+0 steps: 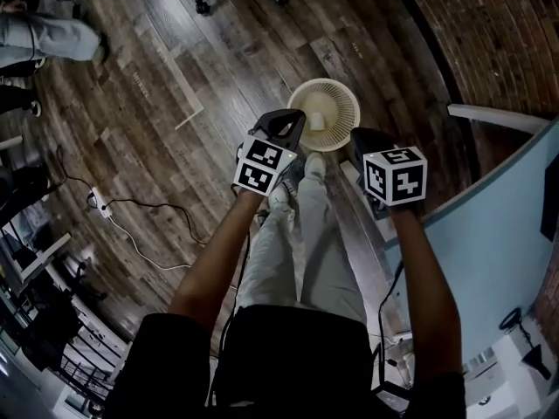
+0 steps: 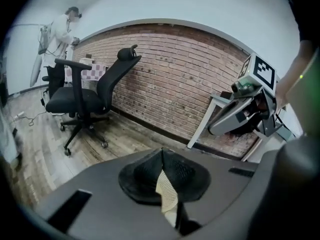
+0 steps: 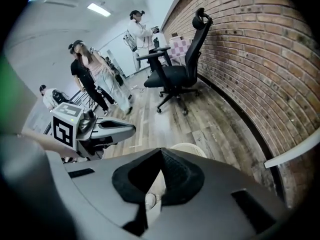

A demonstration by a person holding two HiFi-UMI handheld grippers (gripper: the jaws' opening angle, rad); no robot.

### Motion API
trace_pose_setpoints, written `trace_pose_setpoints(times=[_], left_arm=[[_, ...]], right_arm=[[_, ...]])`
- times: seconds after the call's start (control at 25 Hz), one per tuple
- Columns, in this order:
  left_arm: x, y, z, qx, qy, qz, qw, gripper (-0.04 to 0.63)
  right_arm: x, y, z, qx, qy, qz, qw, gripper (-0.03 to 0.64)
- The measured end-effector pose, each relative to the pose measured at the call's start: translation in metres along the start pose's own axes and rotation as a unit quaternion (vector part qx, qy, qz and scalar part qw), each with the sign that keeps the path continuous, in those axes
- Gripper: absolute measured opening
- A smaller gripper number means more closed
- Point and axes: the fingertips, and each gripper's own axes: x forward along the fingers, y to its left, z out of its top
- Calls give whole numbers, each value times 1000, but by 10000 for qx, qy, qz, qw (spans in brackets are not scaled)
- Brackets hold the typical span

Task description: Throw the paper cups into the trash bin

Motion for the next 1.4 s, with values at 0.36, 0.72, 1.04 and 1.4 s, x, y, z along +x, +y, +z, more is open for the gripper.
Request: trace_pose_setpoints(times=[0.36, 0.72, 1.04, 1.4], left_arm=[[-75, -29, 65, 100, -488, -87, 9987, 9], [-149, -69, 87, 169, -674, -237, 9973, 9], [-204, -95, 126, 501, -1144, -196, 9920, 9], [-255, -128, 162, 693, -1668, -243, 9833, 9]], right_arm=[[-68, 48, 30, -58, -695, -53, 9976, 0], [-137, 104, 60, -128, -1455, -25, 9893, 0], [-188, 143, 60, -211, -2028, -152, 9789, 0], [-250, 187, 71, -233, -2947, -237, 9550, 0]])
